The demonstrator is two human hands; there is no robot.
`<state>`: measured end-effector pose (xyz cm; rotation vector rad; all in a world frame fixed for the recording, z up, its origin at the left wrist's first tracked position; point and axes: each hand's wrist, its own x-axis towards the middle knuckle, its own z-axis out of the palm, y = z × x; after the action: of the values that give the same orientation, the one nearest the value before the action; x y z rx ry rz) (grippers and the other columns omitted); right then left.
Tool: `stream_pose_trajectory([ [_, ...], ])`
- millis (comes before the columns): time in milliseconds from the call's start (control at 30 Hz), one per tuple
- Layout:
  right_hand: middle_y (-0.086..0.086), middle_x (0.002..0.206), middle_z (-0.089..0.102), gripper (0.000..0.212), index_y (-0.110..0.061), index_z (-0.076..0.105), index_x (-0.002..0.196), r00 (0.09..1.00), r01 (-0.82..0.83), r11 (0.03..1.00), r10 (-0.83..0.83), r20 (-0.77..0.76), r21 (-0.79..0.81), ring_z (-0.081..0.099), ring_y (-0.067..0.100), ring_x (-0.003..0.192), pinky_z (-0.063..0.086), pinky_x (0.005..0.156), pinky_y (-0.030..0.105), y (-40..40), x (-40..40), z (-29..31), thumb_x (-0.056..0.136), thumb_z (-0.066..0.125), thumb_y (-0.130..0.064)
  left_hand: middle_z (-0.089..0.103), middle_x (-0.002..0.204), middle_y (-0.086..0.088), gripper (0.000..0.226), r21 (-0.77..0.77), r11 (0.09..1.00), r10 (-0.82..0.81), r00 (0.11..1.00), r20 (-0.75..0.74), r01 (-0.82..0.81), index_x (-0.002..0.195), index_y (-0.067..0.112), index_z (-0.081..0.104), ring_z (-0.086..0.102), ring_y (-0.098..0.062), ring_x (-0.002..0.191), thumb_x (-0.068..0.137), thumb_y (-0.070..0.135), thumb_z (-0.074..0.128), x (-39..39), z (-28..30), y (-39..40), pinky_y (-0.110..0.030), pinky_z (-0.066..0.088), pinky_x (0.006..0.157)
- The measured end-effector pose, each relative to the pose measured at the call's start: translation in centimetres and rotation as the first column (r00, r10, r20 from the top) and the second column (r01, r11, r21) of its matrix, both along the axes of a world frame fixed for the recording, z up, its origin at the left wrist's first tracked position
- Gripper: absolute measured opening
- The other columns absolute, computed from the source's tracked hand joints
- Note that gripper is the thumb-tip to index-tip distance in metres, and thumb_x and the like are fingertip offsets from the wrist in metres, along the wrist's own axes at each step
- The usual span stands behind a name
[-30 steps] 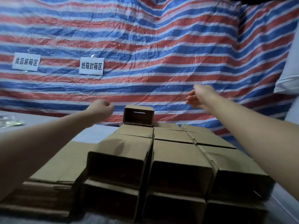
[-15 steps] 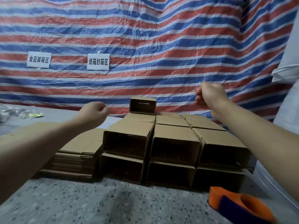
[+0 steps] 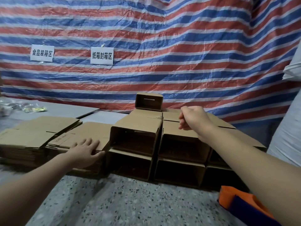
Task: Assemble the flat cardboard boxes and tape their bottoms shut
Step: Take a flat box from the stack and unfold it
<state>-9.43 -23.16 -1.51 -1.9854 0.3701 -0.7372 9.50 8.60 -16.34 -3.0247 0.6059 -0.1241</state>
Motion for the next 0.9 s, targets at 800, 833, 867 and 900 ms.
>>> stream_pose_trajectory([
  [800,-0.002,0.048,0.060,0.036,-0.010,0.061,0.069,0.991,-0.130,0.990,0.128,-0.045,-0.056,0.062,0.012,0.046,0.045,0.042,0.018,1.8,0.2,-1.1,0.100,0.045,-0.019,0.067,0.087,-0.011,0.018,-0.423,0.901,0.111,0.893,0.436,0.094,0.103,0.017,0.059,0.059,-0.028,0.071,0.102,0.025,0.043,-3.3,5.8,1.2,-0.039,0.049,0.061],
  [833,-0.002,0.048,0.060,0.037,-0.010,0.061,0.069,0.991,-0.130,0.989,0.127,-0.045,-0.069,0.062,0.012,0.047,0.046,0.044,0.018,1.8,0.2,-0.9,0.101,0.045,-0.020,0.067,0.087,-0.012,0.018,-0.436,0.896,0.144,0.874,0.465,0.084,0.104,0.016,0.060,0.059,-0.029,0.071,0.101,0.022,0.044,-3.5,6.7,1.3,-0.036,0.045,0.059],
  [867,-0.003,0.048,0.060,0.037,-0.010,0.061,0.070,0.991,-0.128,0.988,0.125,-0.044,-0.081,0.062,0.011,0.047,0.046,0.045,0.019,1.7,0.2,-0.7,0.101,0.044,-0.021,0.068,0.088,-0.014,0.016,-0.451,0.888,0.174,0.844,0.508,0.088,0.107,0.015,0.061,0.060,-0.032,0.071,0.099,0.019,0.048,-3.9,7.6,1.4,-0.035,0.041,0.057],
  [900,-0.003,0.048,0.061,0.038,-0.011,0.062,0.070,0.992,-0.121,0.989,0.118,-0.040,-0.088,0.063,0.010,0.047,0.047,0.045,0.019,1.7,0.2,-0.5,0.102,0.044,-0.023,0.068,0.087,-0.016,0.015,-0.469,0.876,0.192,0.813,0.550,0.110,0.108,0.013,0.062,0.061,-0.036,0.071,0.096,0.015,0.052,-4.6,8.6,1.3,-0.035,0.039,0.057],
])
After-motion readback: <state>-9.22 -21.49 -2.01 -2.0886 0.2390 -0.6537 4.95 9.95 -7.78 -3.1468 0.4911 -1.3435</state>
